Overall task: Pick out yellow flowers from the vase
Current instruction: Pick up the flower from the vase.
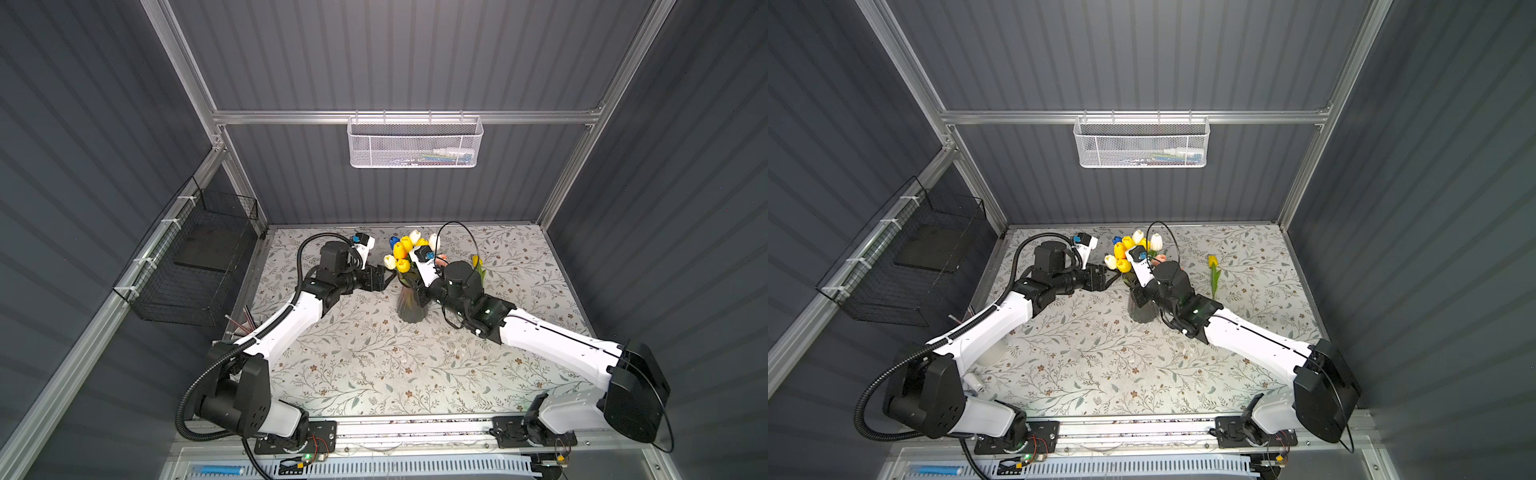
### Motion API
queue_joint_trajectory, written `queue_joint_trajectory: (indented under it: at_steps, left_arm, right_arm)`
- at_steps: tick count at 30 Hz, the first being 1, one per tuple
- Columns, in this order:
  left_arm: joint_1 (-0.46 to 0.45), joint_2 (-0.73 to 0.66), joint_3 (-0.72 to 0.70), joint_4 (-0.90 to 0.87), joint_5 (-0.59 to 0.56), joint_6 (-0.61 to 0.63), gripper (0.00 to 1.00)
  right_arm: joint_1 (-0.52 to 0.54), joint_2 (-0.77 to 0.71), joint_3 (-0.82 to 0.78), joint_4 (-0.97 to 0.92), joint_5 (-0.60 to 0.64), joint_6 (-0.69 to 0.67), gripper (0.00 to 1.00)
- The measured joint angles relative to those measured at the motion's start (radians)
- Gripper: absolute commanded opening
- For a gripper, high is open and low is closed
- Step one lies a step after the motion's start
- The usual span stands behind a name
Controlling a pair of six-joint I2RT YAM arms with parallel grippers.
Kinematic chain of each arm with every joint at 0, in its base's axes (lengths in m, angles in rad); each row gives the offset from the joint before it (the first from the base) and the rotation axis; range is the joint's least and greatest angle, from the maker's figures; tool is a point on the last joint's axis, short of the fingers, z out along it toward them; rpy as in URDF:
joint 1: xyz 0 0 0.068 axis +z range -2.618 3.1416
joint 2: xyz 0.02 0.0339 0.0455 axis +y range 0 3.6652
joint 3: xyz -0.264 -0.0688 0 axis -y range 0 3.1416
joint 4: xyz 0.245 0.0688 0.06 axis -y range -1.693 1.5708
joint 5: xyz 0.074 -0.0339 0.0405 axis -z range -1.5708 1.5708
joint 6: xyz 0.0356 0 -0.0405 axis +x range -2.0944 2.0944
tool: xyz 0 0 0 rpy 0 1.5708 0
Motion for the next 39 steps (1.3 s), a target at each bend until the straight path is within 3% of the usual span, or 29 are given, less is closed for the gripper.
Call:
queue_joint_trajectory:
  at_steps: [13,39]
  left_arm:
    - [0.000,0.000,0.000,0.000,0.000,0.000,0.82]
    - [0.000,0.000,0.000,0.000,-0.001,0.001,0.82]
  right_arm:
    - [0.000,0.050,0.044,-0.007,0.008,-0.032,0.23]
    - [0.000,0.023,0.051,-0.003,0.003,-0.055,0.04]
